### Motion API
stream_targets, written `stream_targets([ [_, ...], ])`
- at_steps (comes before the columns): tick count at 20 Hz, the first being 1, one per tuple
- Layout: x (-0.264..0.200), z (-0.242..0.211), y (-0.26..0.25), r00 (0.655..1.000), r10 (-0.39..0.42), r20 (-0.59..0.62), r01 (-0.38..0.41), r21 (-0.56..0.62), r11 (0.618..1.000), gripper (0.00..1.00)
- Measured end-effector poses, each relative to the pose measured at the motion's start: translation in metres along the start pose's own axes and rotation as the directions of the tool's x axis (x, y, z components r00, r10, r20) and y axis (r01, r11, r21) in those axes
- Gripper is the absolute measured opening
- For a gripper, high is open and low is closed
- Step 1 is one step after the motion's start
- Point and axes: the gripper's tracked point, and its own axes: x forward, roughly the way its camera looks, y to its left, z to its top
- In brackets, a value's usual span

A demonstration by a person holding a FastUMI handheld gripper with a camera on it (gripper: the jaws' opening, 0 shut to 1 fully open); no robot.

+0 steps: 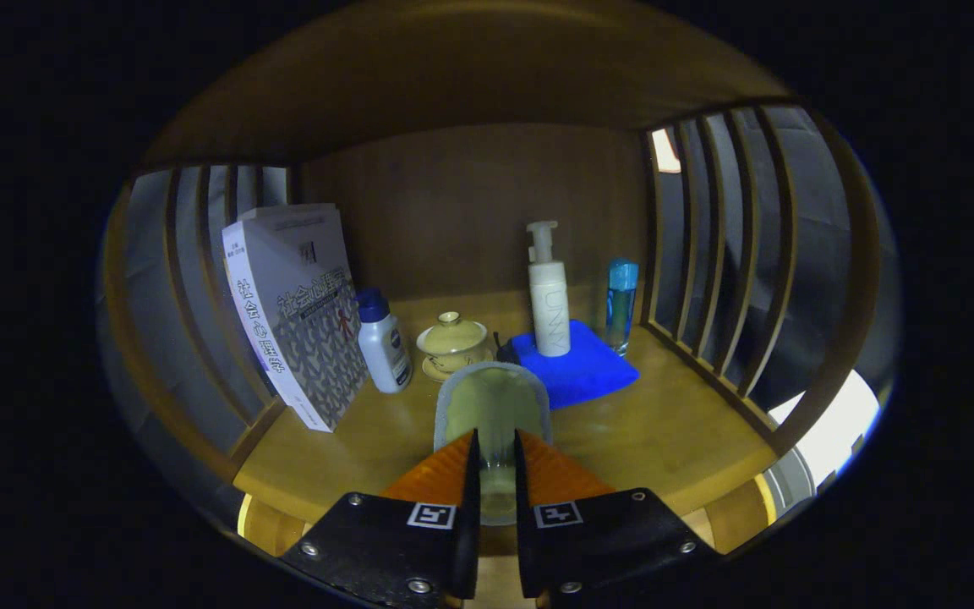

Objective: Pull open the drawer, take out the items inside it, and place them on the countertop above the cabinet.

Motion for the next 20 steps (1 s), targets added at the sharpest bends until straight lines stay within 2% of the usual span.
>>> stream_targets([
  [2,0.010,-0.004,-0.002,1.000,-0.004,-0.006,0.004,-0.019,1.000,0.20],
  [5,0.016,-0.009,0.012,0.998,0.053,-0.016,-0.053,-0.024,0.998,0.24],
  [7,0.014,-0.010,0.009,0.998,0.057,-0.012,-0.058,-0.031,0.998,0.27],
  [9,0.008,-0.007,0.010,0.998,0.060,0.021,-0.059,-0.028,0.998,0.54],
  [12,-0.025,0.013,0.011,0.986,0.076,0.146,-0.079,0.016,0.997,0.95],
  [16,-0.097,0.033,-0.002,0.955,0.060,0.291,-0.080,0.058,0.995,0.95],
  [20,-0.178,0.046,-0.019,0.901,0.018,0.433,-0.041,0.044,0.998,0.95],
])
